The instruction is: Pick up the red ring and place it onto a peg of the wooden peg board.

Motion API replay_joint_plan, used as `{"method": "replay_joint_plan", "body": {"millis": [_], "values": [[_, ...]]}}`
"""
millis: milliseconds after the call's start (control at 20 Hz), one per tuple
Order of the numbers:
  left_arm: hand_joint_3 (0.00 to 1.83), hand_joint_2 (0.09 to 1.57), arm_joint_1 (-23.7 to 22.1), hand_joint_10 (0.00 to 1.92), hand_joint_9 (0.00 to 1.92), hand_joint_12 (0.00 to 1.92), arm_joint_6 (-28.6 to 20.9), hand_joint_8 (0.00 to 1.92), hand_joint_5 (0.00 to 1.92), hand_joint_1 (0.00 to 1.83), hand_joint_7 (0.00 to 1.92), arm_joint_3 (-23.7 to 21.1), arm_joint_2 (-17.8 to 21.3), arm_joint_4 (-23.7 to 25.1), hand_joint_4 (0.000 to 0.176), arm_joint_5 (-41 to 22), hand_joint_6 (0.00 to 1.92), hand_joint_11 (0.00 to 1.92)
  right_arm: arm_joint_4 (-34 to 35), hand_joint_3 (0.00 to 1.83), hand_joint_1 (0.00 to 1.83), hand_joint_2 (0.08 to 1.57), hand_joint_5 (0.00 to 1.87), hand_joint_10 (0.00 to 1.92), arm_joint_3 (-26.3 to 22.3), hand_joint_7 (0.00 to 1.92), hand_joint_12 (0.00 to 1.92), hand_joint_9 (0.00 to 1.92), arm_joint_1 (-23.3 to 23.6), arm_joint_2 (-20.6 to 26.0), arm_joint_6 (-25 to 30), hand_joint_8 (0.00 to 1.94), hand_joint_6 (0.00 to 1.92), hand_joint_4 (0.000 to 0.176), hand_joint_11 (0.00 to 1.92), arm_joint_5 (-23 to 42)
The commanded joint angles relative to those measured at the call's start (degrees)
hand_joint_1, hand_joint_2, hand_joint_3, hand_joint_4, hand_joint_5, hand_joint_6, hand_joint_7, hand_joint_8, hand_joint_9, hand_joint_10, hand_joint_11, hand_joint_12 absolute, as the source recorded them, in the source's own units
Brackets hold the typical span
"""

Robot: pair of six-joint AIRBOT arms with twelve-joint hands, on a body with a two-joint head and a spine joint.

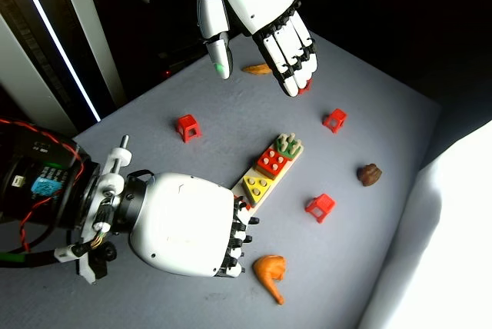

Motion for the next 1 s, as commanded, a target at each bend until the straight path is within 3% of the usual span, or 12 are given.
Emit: {"method": "replay_joint_plan", "body": {"millis": [0, 50, 950], "values": [[0.0, 1.32, -0.27, 0.01, 0.1, 0.32, 0.12, 0.01, 0.09, 0.0, 0.1, 0.1, 0.07, 5.35, 0.0, 0.34, 0.0, 0.0, -0.09, 0.0, 1.26, 1.09, 1.01, 0.69, -0.06, 1.08, 1.11, 1.0, -0.01, 0.07, -0.23, 0.8, 0.96, 0.0, 0.81, 5.52], [0.0, 1.33, -0.27, 0.01, 0.11, 0.31, 0.12, 0.01, 0.1, 0.0, 0.11, 0.11, 0.07, 5.36, 0.0, 0.34, 0.01, 0.0, -0.09, 0.0, 1.37, 1.08, 1.0, 1.08, -0.06, 1.08, 1.13, 0.94, -0.46, -0.17, -0.51, 0.76, 0.97, 0.0, 0.81, 5.66], [0.0, 1.32, -0.26, 0.0, 0.11, 0.33, 0.36, 0.0, 0.12, 0.0, 0.11, 0.13, 0.07, 5.38, 0.0, 0.34, 0.0, 0.0, -0.09, 0.0, 1.38, 1.09, 0.99, 1.12, 2.51, 1.06, 1.18, 0.94, -2.71, -2.65, -4.04, 0.78, 0.98, 0.0, 0.81, 9.29]]}}
